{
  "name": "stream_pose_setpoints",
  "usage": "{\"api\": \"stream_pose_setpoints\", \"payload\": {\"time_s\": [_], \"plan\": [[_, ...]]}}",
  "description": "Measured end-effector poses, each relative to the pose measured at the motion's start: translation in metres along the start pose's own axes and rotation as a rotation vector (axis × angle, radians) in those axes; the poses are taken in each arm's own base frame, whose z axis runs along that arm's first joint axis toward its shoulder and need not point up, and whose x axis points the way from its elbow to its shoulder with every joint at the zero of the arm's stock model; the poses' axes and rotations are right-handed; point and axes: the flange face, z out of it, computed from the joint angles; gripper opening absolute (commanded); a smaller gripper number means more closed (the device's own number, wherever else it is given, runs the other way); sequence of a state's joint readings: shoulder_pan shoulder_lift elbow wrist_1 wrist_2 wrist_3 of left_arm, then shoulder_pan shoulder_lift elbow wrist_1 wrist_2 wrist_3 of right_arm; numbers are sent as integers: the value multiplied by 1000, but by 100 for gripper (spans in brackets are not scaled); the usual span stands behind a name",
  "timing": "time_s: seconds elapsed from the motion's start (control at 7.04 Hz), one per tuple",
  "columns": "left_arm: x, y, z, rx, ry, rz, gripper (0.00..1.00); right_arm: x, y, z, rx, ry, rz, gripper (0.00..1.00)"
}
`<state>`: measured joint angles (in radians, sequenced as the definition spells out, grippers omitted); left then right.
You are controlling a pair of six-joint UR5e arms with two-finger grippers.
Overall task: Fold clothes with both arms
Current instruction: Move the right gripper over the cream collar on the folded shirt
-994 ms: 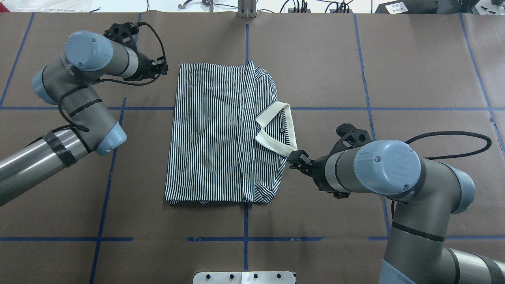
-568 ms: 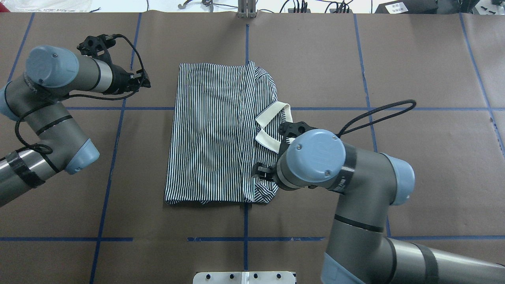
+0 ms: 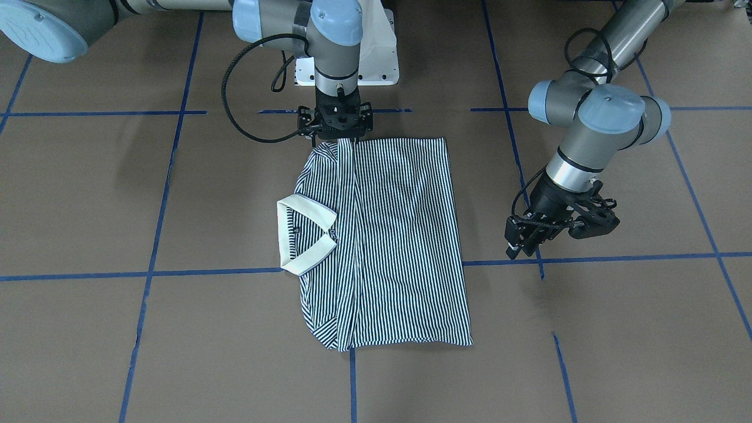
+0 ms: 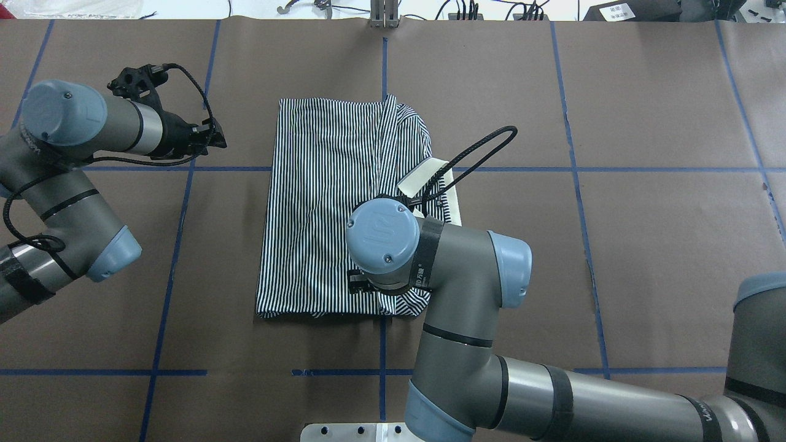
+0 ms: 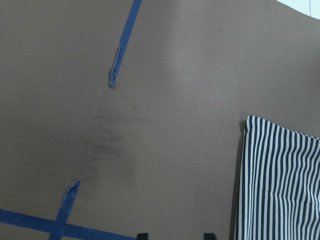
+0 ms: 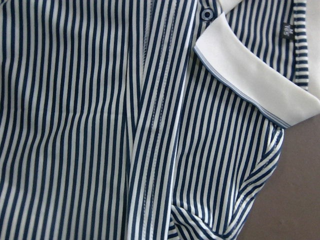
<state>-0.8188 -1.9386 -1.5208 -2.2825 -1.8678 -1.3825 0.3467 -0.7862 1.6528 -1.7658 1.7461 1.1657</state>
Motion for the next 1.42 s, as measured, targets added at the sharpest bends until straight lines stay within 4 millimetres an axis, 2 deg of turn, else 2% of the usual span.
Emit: {"api": "stream_pose_setpoints", "payload": {"time_s": [0.57,1.14,1.42], "plan": [[-5,3,6,-8,-13,-2,47,-21,5,32,-38,56,-45,100],[-6,5,8,-11,-16,-1,47,-11,12,48,-68,109,-64,100],[-6,5,8,-12,-13,2,47,2,15,49,-74,120,-79,100]]}}
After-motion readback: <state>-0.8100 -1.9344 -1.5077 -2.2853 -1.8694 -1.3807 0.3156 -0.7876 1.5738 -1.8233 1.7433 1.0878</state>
